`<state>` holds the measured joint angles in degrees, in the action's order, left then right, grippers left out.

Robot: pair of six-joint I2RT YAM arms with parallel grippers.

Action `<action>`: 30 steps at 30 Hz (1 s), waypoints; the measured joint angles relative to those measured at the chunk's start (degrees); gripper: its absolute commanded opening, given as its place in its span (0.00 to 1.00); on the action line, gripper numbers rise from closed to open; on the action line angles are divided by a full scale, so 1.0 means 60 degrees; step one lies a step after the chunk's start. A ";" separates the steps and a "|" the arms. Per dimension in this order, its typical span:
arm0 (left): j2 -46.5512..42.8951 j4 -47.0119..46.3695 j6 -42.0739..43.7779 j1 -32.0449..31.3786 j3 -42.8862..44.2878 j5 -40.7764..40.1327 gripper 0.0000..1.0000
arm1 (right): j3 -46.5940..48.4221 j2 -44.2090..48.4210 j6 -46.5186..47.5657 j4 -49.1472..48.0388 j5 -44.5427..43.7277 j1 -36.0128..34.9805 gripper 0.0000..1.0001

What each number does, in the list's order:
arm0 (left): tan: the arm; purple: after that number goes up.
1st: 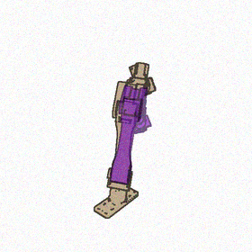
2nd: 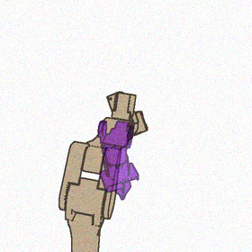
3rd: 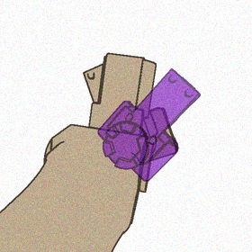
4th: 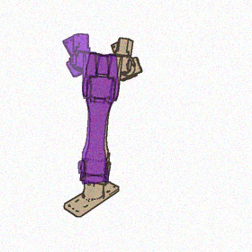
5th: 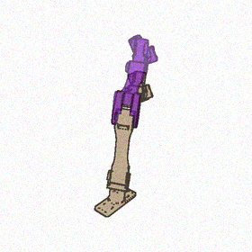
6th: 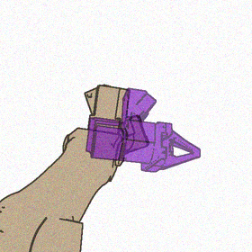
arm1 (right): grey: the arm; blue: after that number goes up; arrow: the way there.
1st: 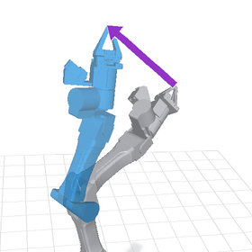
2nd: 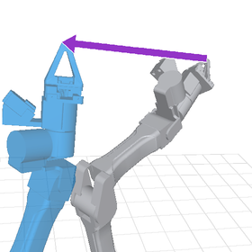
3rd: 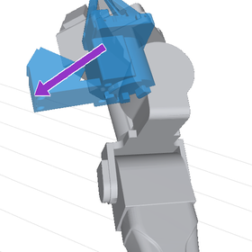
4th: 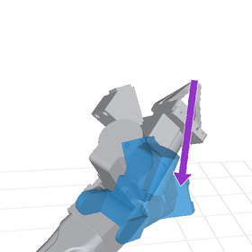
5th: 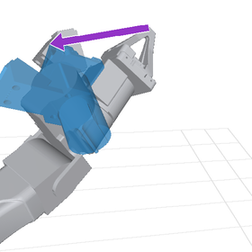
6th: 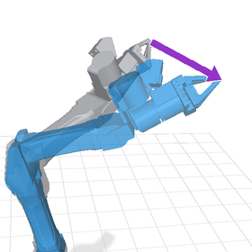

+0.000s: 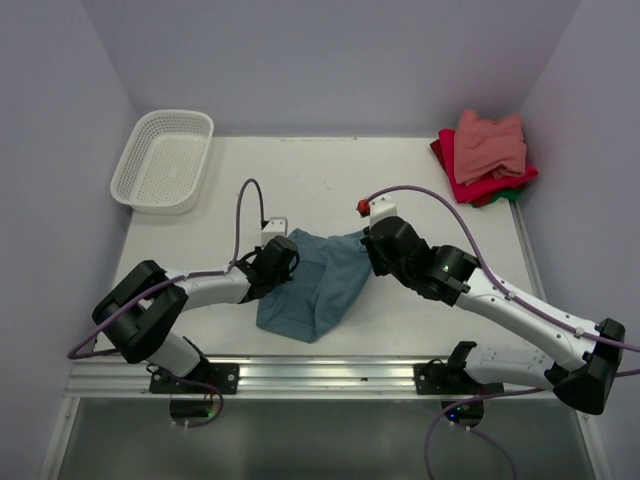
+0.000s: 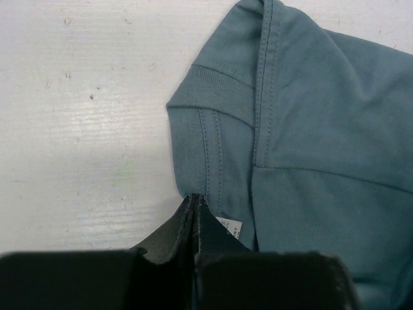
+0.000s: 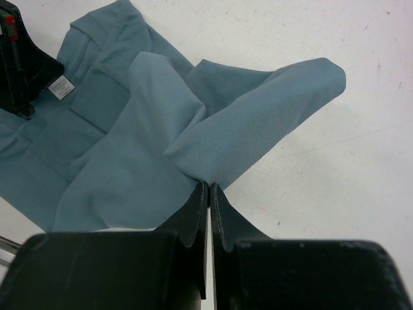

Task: Fold and stack the t-shirts
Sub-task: Flatten the tshirt out

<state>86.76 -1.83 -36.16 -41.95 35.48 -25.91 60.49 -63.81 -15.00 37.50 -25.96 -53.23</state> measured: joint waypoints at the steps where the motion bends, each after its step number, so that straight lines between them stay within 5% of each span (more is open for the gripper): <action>1: 0.0025 0.0015 0.0000 0.0000 0.0029 -0.0022 0.00 | -0.0025 0.0022 0.0000 -0.0015 -0.0007 0.0000 0.00; 19: -0.1749 0.1752 0.0470 0.0900 0.0477 -0.1075 0.00 | -0.0790 0.0419 -0.0109 -0.0175 -0.0408 0.0346 0.00; 26: -0.2488 0.1934 0.0561 0.1366 0.0729 -0.0492 0.00 | -0.1257 0.0495 -0.0681 0.0459 -0.1344 0.0521 0.00; 27: -0.2488 0.1909 0.0623 0.1366 0.0729 -0.0266 0.00 | -0.1257 0.0484 -0.0831 0.0616 -0.1432 0.0521 0.12; 28: -0.2488 0.1880 0.0692 0.1366 0.0729 0.0026 0.00 | -0.1257 0.0448 -0.1009 0.0721 -0.1530 0.0517 0.73; 29: -0.2488 0.1810 0.0739 0.1362 0.0729 0.0295 0.00 | -0.1246 0.0372 -0.1304 0.0943 -0.1628 0.0517 0.99; 30: -0.2484 0.1723 0.0772 0.1366 0.0729 0.0579 0.00 | -0.1231 0.0270 -0.1486 0.1158 -0.1752 0.0517 0.99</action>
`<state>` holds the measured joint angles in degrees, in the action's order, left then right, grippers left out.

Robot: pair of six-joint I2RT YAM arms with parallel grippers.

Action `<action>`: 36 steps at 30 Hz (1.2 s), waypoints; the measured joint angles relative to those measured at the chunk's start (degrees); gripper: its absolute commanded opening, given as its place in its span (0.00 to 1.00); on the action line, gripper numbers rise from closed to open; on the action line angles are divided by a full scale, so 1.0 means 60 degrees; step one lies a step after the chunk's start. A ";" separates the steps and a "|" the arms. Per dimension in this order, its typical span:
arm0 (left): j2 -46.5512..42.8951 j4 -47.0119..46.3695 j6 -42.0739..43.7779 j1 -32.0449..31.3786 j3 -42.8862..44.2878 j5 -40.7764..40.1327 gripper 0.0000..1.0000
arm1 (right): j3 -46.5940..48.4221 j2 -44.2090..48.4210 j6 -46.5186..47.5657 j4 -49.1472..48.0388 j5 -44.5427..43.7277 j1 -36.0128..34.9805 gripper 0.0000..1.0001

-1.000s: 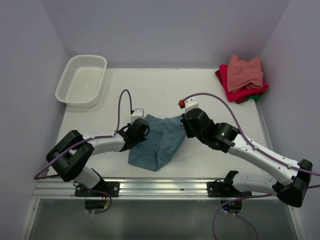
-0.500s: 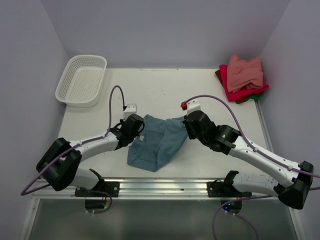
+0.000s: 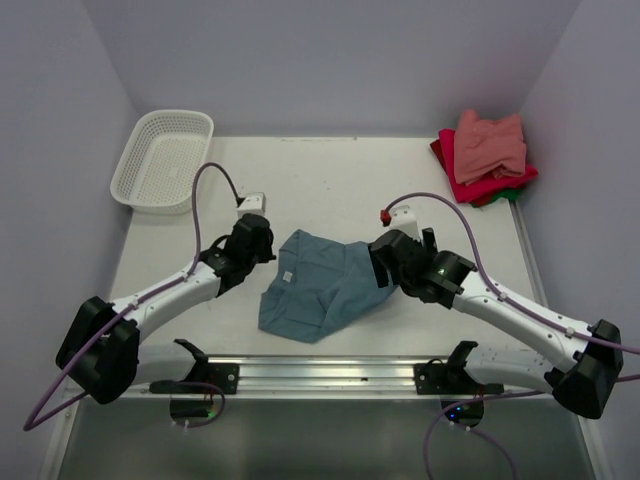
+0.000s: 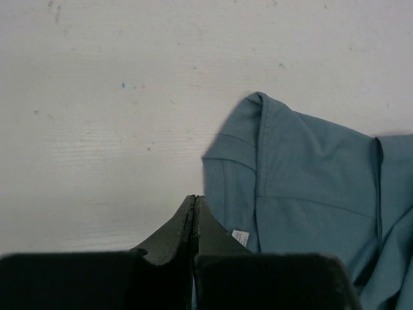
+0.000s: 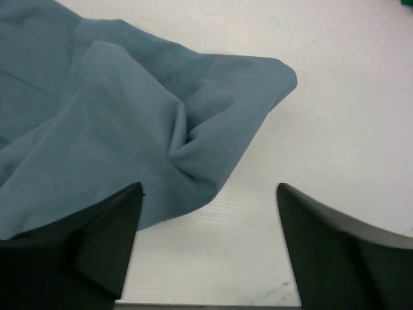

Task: Fold and stack the t-shirts
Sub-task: Flatten the tshirt out

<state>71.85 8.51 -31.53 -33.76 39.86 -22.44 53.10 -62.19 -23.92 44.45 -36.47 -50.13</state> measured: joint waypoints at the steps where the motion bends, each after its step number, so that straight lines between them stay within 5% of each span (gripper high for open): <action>1: 0.0007 -0.0102 0.0076 0.0000 0.0000 0.0331 0.00 | 0.0004 -0.0087 -0.0124 0.0149 -0.0029 0.0000 0.99; 3: 0.0055 -0.0299 0.0197 0.0000 0.0000 0.0933 0.01 | 0.0000 -0.0255 -0.0430 0.0444 -0.0036 -0.0015 0.99; 7: 0.0561 -0.0557 0.0488 -0.0004 0.0171 0.2324 0.28 | 0.0000 -0.0131 -0.0765 0.0437 0.0000 -0.0018 0.99; 15: 0.2353 -0.0168 0.0433 -0.0087 0.0947 0.4095 0.35 | 0.0000 -0.0073 -0.0765 0.0055 0.0069 -0.0022 0.99; 21: 0.1800 0.1209 -0.0153 -0.0758 0.0725 0.4138 0.64 | 0.0000 -0.0208 -0.0703 -0.0131 0.0062 -0.0018 0.99; 28: -0.0339 0.2033 -0.0801 -0.1064 -0.0310 0.4288 0.67 | 0.0000 -0.0444 -0.0597 -0.0372 0.0066 -0.0018 0.99; 36: -0.0506 0.1687 -0.1188 -0.1067 -0.1632 0.5067 0.63 | 0.0007 -0.0590 -0.0506 -0.0444 0.0062 -0.0018 0.99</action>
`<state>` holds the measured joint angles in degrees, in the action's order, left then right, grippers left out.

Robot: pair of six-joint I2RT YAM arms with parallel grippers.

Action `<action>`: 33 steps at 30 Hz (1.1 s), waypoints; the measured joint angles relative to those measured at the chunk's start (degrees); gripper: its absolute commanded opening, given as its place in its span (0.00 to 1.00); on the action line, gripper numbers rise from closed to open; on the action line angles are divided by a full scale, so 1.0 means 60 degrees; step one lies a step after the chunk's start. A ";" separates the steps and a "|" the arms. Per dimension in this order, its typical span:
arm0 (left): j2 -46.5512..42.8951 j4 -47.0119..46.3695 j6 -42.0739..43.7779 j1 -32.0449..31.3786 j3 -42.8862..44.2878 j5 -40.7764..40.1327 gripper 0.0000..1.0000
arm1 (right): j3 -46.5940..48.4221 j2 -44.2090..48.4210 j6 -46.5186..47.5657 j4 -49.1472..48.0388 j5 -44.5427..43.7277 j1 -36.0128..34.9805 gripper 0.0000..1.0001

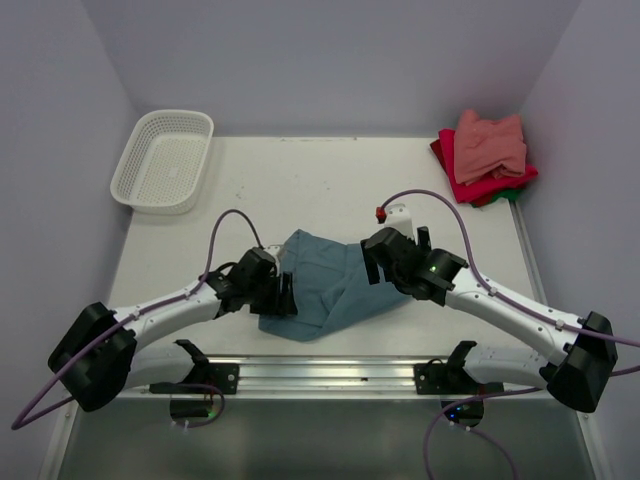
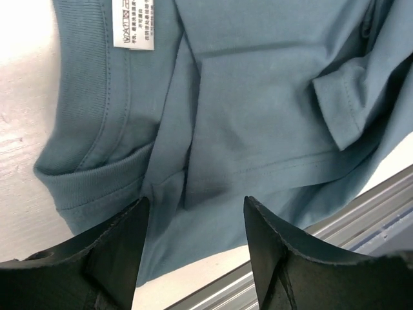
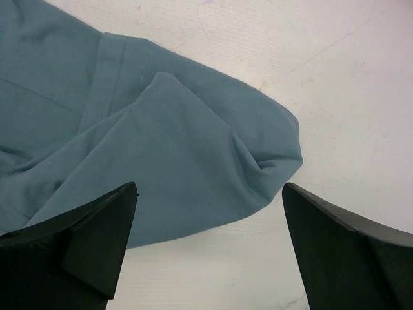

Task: Fold and stack the t-shirts
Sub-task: Flatten the tshirt out

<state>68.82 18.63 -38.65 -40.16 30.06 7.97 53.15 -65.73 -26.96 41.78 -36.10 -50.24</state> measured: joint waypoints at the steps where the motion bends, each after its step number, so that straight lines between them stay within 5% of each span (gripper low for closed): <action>1: -0.0040 -0.0047 -0.0029 0.0000 -0.0062 0.0062 0.63 | 0.0000 0.0000 0.0000 -0.0004 0.0000 -0.0004 0.99; 25: 0.0444 -0.1075 -0.0055 -0.0251 -0.0204 0.0488 0.57 | 0.0000 -0.0084 0.0004 -0.0044 -0.0007 -0.0004 0.99; 28: 0.0481 -0.1228 -0.0073 -0.0248 -0.0233 0.0492 0.42 | 0.0000 -0.0073 0.0000 -0.0044 -0.0036 -0.0004 0.99; 29: 0.0484 -0.1286 -0.0106 -0.0248 -0.0273 0.0506 0.24 | 0.0000 -0.0058 0.0000 -0.0044 -0.0040 -0.0004 0.99; 32: 0.0466 -0.1406 -0.0146 -0.0251 -0.0364 0.0634 0.00 | 0.0000 0.0004 0.0000 -0.0047 -0.0058 -0.0004 0.99; 33: 0.0437 -0.1446 -0.0149 -0.0251 -0.0386 0.0670 0.00 | 0.0000 0.0011 0.0000 -0.0044 -0.0062 -0.0004 0.99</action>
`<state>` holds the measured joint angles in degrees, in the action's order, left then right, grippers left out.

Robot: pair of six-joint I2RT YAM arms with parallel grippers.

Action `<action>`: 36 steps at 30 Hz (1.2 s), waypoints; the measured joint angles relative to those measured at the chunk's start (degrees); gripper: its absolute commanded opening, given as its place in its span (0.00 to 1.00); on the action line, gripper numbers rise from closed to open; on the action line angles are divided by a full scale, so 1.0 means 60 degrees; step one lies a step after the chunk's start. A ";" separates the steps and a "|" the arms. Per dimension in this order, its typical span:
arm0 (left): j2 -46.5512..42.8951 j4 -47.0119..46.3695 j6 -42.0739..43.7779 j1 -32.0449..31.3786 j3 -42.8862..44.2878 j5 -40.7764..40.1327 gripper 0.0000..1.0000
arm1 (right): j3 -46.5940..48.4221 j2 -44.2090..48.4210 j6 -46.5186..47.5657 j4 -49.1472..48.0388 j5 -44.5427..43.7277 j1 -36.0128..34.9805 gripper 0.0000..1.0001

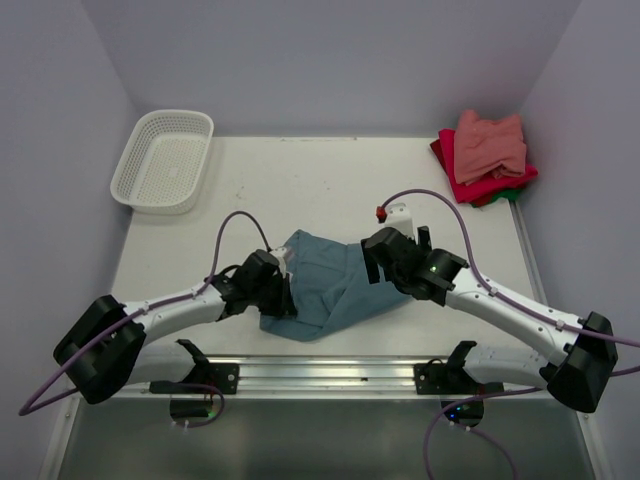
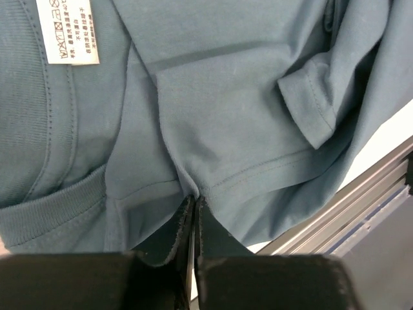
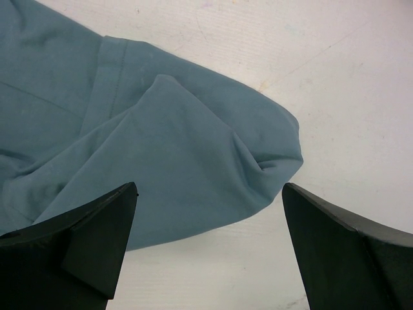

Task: Fold and stack the t-shirts
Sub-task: Flatten the tshirt out

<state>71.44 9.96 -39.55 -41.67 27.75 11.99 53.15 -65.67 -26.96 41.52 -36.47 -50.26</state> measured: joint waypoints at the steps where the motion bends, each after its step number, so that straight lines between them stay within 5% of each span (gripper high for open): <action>1: -0.0051 -0.0011 0.0000 0.0000 -0.0011 0.0036 0.00 | 0.0000 0.0007 0.0000 0.0000 -0.0004 0.0000 0.99; 10: -0.0670 0.0091 0.0018 -0.0007 -0.0004 -0.0080 0.00 | 0.0000 0.0007 0.0007 -0.0084 0.0018 0.0000 0.99; 16: -0.1555 0.1497 0.0033 -0.0011 0.1366 -0.1676 0.00 | -0.0062 -0.0138 0.0255 -0.0892 0.0426 0.0004 0.99; 23: -0.1894 0.1789 0.0459 0.0310 0.4018 -0.2830 0.00 | 0.0208 -0.2113 0.0506 -0.2656 0.2029 0.0015 0.99; 28: -0.1756 0.2142 0.0623 0.0317 0.4200 -0.3024 0.00 | 0.1177 -0.4244 0.0499 -0.3697 0.3330 0.0004 0.99; 36: -0.2062 0.2699 0.0637 0.0386 0.4197 -0.3300 0.00 | 0.1355 -0.5206 0.0372 -0.4495 0.4149 -0.0069 0.99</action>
<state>59.07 26.15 -35.73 -39.35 52.93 -7.81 61.28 -96.90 -24.73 14.55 -11.57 -50.68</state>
